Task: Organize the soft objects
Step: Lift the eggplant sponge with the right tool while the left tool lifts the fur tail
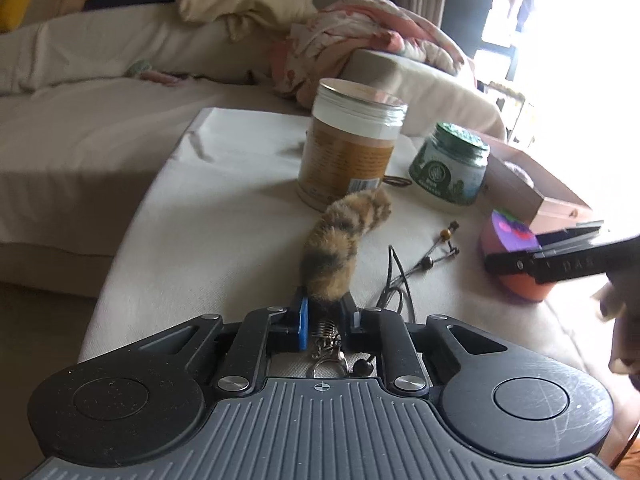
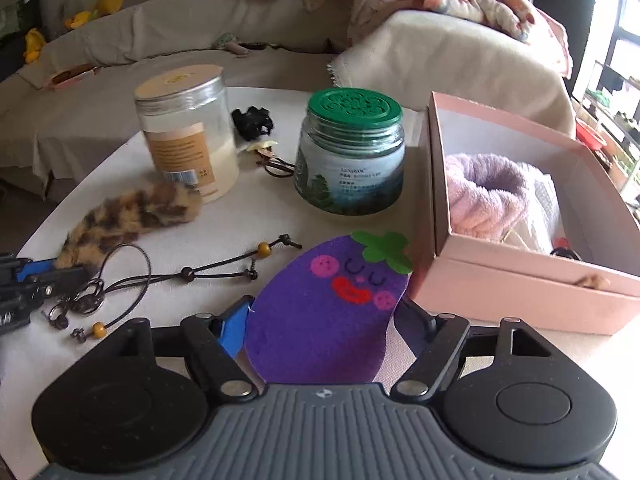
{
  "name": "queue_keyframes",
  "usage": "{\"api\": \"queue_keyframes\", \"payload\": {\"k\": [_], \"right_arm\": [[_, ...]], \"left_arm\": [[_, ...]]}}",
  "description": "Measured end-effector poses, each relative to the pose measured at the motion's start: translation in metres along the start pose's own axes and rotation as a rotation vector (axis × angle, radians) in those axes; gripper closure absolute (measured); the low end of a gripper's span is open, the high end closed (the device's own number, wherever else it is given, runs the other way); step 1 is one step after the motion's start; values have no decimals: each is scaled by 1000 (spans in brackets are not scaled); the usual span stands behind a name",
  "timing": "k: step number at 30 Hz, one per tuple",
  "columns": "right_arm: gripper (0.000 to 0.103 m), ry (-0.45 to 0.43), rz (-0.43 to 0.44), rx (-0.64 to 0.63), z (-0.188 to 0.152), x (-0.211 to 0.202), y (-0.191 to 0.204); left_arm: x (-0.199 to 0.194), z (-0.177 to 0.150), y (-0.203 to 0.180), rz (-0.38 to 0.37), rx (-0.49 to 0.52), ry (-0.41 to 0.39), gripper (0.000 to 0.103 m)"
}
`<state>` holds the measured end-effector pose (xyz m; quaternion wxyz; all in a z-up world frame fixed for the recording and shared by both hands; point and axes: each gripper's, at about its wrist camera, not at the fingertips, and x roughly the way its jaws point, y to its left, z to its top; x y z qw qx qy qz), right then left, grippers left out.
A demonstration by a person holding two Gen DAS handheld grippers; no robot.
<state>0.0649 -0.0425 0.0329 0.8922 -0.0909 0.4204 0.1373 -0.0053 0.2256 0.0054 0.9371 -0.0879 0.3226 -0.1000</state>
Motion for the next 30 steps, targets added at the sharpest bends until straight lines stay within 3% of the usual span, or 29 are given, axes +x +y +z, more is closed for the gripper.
{"api": "queue_keyframes", "payload": {"k": [6, 10, 14, 21, 26, 30], "right_arm": [[29, -33, 50, -70, 2, -25, 0], [29, -149, 79, -86, 10, -67, -7], [29, -300, 104, -73, 22, -116, -24], [29, -527, 35, -27, 51, -197, -75], [28, -615, -62, 15, 43, -233, -111], [28, -627, -113, 40, 26, -245, -138]], "left_arm": [[-9, 11, 3, -29, -32, -24, 88], [-41, 46, 0, -39, -2, -121, 88], [-79, 102, -16, -60, 59, -251, 88], [-128, 210, -97, -59, 282, -493, 88], [-135, 260, -160, -141, 339, -548, 88], [-124, 284, -201, -198, 363, -581, 88]]}}
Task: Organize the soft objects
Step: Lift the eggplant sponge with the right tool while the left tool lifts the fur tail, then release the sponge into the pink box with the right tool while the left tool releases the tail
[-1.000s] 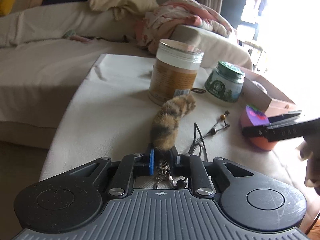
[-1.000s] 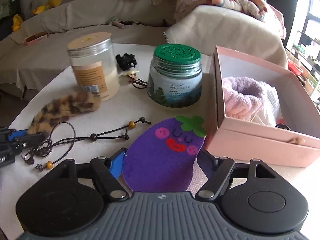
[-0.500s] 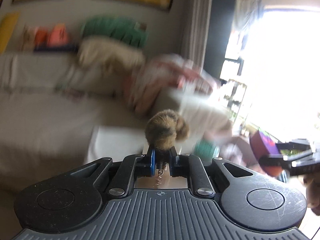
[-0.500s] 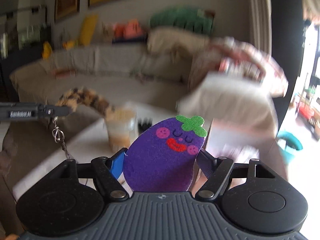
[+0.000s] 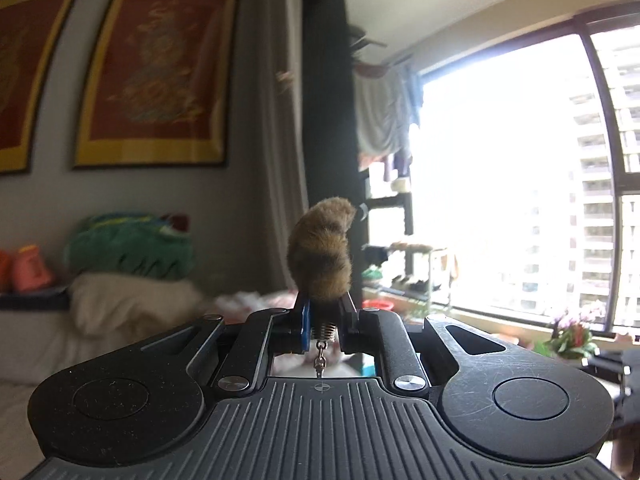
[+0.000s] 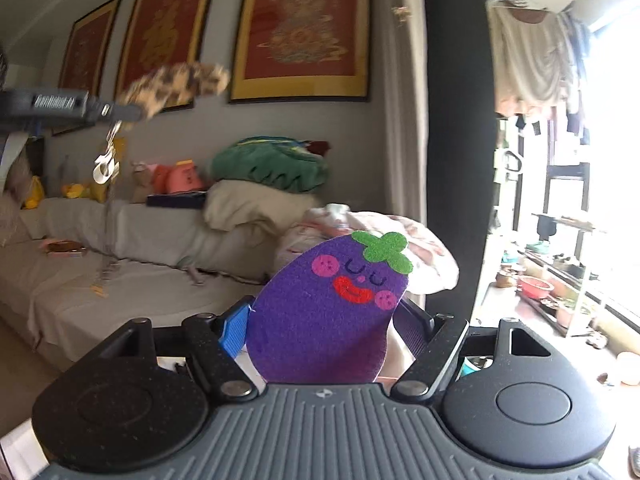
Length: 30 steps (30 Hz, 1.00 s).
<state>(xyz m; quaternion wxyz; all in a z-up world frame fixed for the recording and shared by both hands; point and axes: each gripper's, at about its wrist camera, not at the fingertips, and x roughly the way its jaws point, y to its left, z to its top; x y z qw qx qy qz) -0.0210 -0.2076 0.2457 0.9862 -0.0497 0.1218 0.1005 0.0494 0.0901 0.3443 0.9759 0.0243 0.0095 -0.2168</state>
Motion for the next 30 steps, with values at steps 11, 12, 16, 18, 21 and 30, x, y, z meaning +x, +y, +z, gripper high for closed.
{"api": "queue_keyframes", "payload": {"k": [11, 12, 16, 18, 21, 30], "right_arm": [[28, 84, -115, 68, -44, 11, -61], [28, 96, -118, 65, -48, 13, -64], [28, 138, -124, 52, -67, 19, -69], [28, 154, -123, 54, -72, 25, -71], [28, 171, -119, 63, -81, 30, -75], [28, 207, -44, 162, -81, 63, -91]], "left_arm": [[133, -34, -49, -165, -224, 118, 87], [148, -45, -53, -183, -258, 146, 87], [192, -91, -74, -240, -329, 250, 87], [206, -109, -78, -258, -338, 289, 87], [220, -127, -82, -275, -349, 325, 87], [249, -190, -60, -121, -390, 631, 83]]}}
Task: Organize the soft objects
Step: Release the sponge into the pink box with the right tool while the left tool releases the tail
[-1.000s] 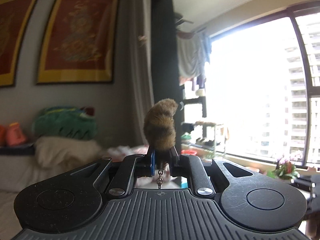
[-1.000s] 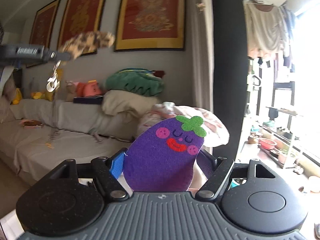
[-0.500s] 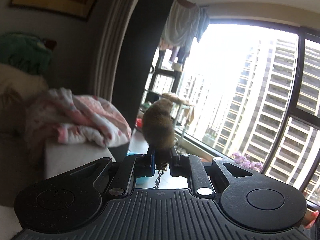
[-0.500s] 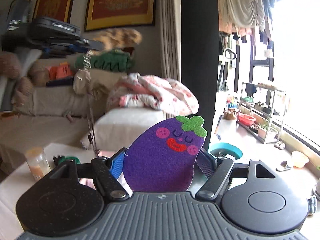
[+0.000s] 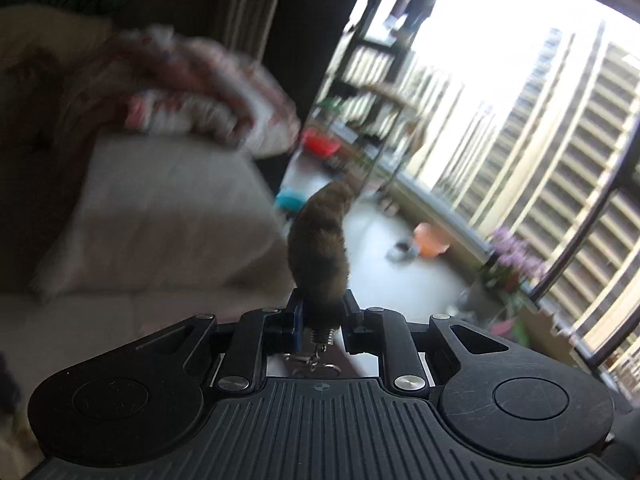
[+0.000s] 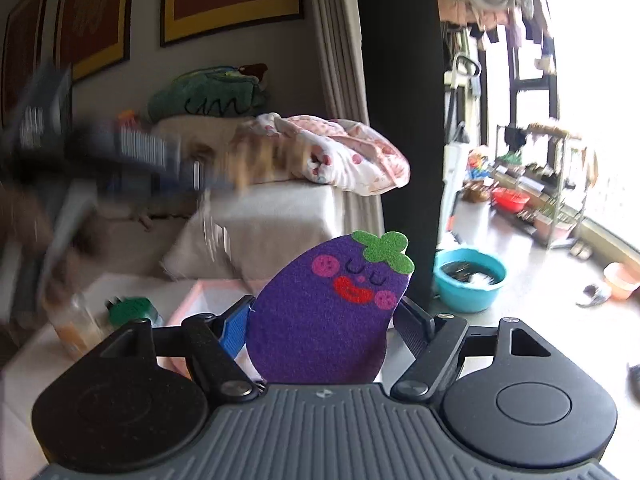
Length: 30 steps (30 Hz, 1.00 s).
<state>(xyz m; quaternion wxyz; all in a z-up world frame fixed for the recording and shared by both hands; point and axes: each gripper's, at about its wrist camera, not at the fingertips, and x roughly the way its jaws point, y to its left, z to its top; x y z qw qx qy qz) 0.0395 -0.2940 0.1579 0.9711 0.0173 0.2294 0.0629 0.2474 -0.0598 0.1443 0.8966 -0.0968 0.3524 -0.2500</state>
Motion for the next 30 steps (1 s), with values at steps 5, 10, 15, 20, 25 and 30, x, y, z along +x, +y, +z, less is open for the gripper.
{"api": "queue_keyframes", "payload": {"k": [5, 10, 15, 20, 25, 30], "right_arm": [[28, 68, 137, 22, 11, 31, 5], [27, 205, 169, -26, 7, 90, 29], [23, 406, 153, 46, -1, 146, 32], [23, 366, 106, 119, 11, 144, 32], [56, 279, 55, 33, 46, 168, 68], [56, 462, -10, 13, 42, 235, 85]], "left_arm": [[43, -30, 41, -26, -84, 234, 83], [28, -30, 84, -172, -204, 218, 83], [-17, -24, 119, -98, -146, 94, 83], [-76, -40, 161, -18, -105, -56, 83], [-131, -64, 187, 42, -95, -162, 83], [-154, -92, 200, 58, -93, -181, 83]]}}
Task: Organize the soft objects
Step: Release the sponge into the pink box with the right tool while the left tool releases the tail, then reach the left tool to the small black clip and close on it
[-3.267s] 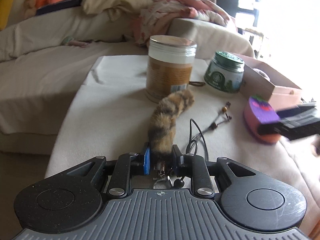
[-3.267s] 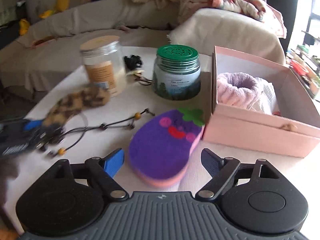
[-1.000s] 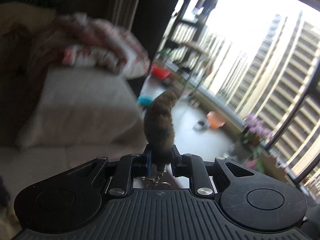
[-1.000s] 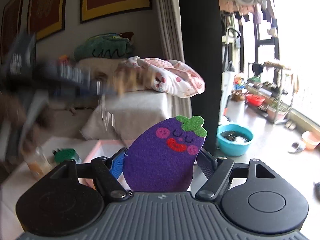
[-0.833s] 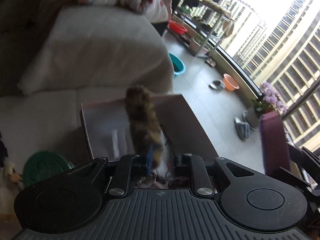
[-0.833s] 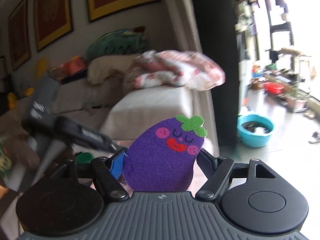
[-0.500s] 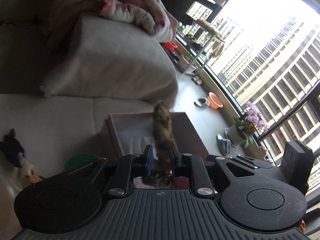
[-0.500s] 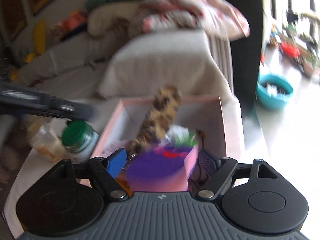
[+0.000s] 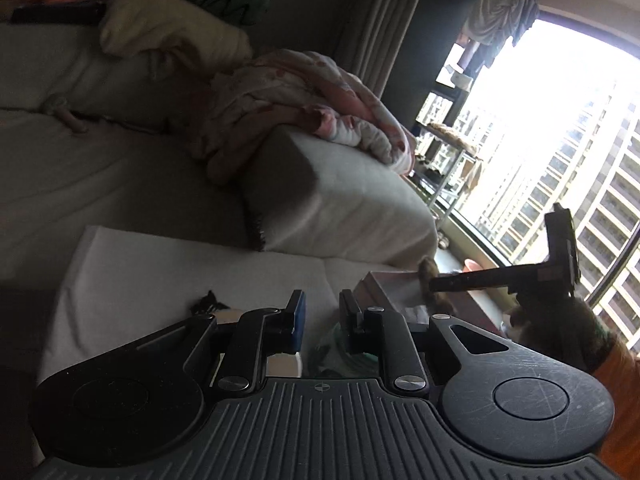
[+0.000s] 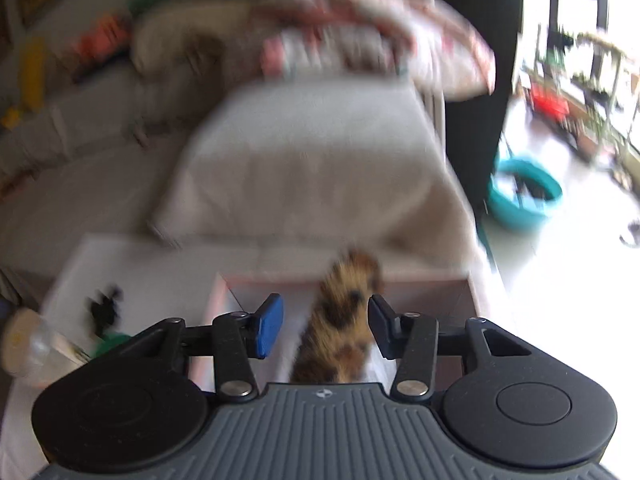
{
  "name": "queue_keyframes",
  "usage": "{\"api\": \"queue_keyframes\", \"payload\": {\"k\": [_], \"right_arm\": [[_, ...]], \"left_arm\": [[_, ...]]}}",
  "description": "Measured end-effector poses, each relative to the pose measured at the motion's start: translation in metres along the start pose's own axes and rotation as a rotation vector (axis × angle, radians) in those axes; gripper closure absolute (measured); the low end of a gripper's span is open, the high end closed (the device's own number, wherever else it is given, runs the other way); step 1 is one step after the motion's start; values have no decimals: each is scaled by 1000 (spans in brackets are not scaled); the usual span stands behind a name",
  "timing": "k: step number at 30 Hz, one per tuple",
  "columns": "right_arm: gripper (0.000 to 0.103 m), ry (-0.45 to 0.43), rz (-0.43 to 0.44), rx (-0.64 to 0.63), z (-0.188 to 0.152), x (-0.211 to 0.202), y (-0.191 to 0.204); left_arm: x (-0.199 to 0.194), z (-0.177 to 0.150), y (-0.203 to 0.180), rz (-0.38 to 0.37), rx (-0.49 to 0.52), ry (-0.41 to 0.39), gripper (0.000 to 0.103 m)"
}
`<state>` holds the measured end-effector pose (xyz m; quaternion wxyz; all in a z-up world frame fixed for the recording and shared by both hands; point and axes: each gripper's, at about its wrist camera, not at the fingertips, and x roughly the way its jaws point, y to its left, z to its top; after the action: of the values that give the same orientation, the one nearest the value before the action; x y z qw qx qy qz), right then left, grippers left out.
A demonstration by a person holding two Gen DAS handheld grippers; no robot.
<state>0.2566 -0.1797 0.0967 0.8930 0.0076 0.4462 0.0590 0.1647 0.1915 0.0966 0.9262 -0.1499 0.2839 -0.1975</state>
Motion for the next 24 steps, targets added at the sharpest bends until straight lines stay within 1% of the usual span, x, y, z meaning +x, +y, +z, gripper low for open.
{"api": "queue_keyframes", "payload": {"k": [2, 4, 5, 7, 8, 10, 12, 13, 14, 16, 17, 18, 19, 20, 21, 22, 24], "right_arm": [[56, 131, -32, 48, -2, 21, -9], [56, 228, -37, 129, -8, 35, -26], [56, 264, -46, 174, -11, 39, -35], [61, 290, -60, 224, -13, 37, -46], [60, 297, -72, 236, -12, 32, -48], [57, 288, -88, 236, -7, 16, -45], [47, 242, -63, 177, 3, -7, -33], [36, 204, -56, 146, 9, -20, -24], [29, 160, -48, 119, 14, -34, -15], [29, 72, -16, 61, 28, -59, 5], [29, 33, 5, 33, 34, -69, 16], [28, -5, 30, 10, 40, -78, 28], [26, -38, 60, -7, 45, -84, 38], [22, -68, 91, -20, 51, -88, 49], [21, -88, 119, -25, 56, -92, 58], [21, -97, 148, -27, 58, -93, 69], [21, -81, 211, -40, 54, -89, 87]], "left_arm": [[-5, -6, 7, 18, 26, -2, 83], [-9, -8, 18, 32, 17, -3, 83], [-8, -8, 25, 41, 0, -2, 83], [-10, -6, 41, 69, -46, -10, 83], [-11, -4, 48, 82, -68, -14, 83], [-18, 1, 63, 118, -81, -14, 83], [-28, 14, 70, 186, -42, -17, 83], [-33, 22, 72, 226, -11, -26, 83], [-38, 33, 73, 265, 18, -39, 83], [-46, 56, 73, 314, 51, -57, 83], [-43, 68, 73, 323, 54, -45, 83], [-35, 81, 74, 321, 42, -3, 83], [-17, 92, 73, 313, 19, 84, 83], [3, 99, 72, 302, -6, 191, 83], [26, 102, 69, 280, -25, 296, 83], [49, 102, 66, 249, -39, 385, 83], [89, 98, 61, 209, -104, 502, 83]]}}
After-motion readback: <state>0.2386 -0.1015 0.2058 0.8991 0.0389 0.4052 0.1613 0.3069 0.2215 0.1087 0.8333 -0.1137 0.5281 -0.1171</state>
